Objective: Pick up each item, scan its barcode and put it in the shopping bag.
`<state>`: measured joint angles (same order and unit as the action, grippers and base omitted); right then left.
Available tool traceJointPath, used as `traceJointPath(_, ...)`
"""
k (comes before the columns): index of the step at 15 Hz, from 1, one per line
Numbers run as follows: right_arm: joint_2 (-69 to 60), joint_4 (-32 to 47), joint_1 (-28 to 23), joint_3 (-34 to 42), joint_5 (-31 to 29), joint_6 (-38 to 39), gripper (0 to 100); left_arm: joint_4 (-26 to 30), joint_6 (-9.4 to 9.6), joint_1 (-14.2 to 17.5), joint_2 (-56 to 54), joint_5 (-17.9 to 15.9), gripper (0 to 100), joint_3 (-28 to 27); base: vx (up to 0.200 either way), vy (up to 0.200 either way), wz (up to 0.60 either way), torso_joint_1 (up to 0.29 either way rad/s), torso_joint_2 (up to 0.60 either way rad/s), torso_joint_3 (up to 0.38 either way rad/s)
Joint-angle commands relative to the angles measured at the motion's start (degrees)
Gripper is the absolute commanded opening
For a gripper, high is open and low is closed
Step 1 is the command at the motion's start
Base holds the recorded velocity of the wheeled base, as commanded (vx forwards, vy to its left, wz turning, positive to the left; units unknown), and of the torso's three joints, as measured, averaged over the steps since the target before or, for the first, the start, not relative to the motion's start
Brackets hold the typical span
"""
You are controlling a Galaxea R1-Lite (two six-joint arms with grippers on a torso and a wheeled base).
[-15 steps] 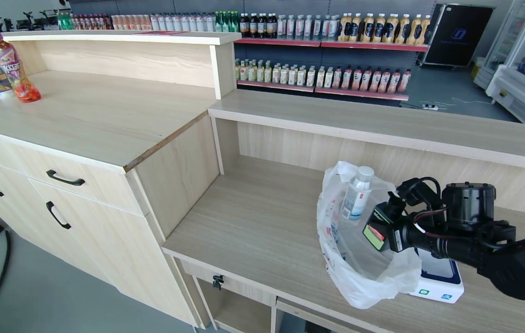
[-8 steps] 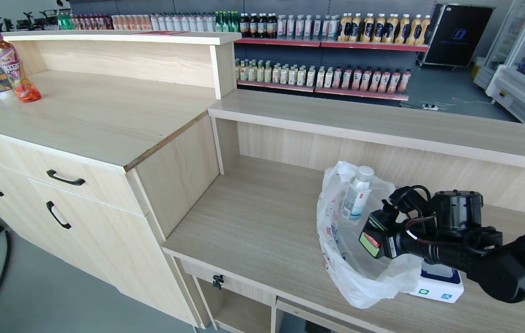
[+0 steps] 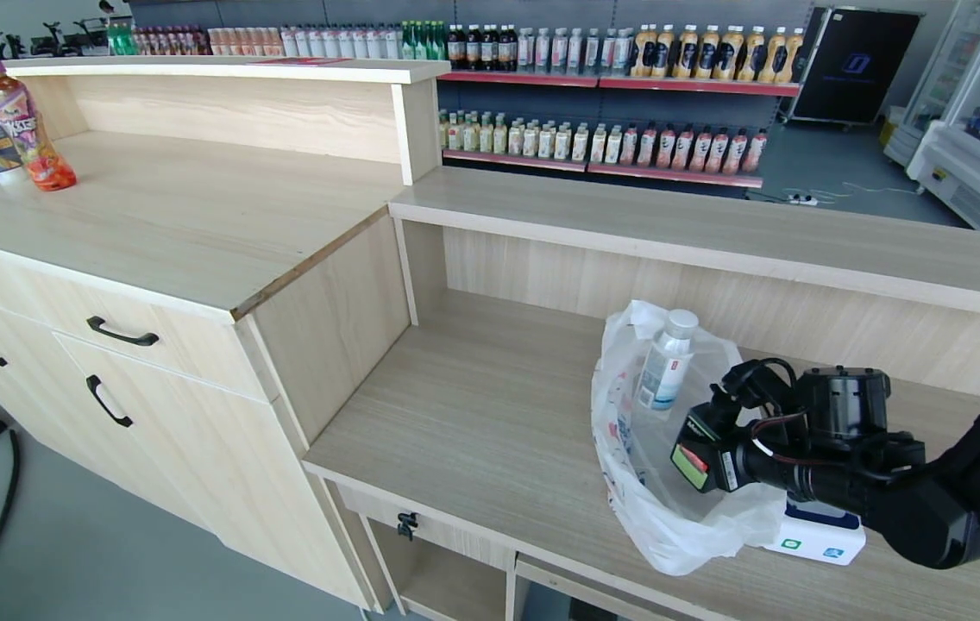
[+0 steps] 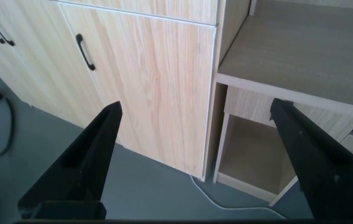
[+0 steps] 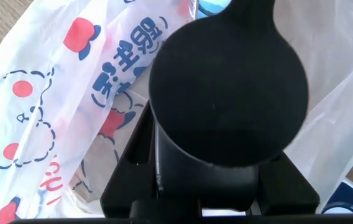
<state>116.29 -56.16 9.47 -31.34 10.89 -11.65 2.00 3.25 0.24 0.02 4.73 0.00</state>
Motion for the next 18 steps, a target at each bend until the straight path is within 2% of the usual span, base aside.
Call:
traceJointPath(1, 0.3, 0.0, 0.0, 0.0, 0.0, 0.0, 0, 0.0, 0.0, 0.0, 0.0, 0.0, 100, 0.0, 0.0, 0.0, 0.0, 0.0, 0.0, 0.0)
traceJointPath(16, 1.6, 0.0, 0.2, 0.0, 0.0, 0.0, 0, 0.0, 0.0, 0.0, 0.0, 0.0, 100, 0.0, 0.0, 0.0, 0.0, 0.0, 0.0, 0.0)
traceJointPath(17, 1.5, 0.0, 0.2, 0.0, 0.0, 0.0, 100, 0.0, 0.0, 0.0, 0.0, 0.0, 100, 0.0, 0.0, 0.0, 0.0, 0.0, 0.0, 0.0)
traceJointPath(18, 1.4, 0.0, 0.2, 0.0, 0.0, 0.1, 100, 0.0, 0.0, 0.0, 0.0, 0.0, 100, 0.0, 0.0, 0.0, 0.0, 0.0, 0.0, 0.0)
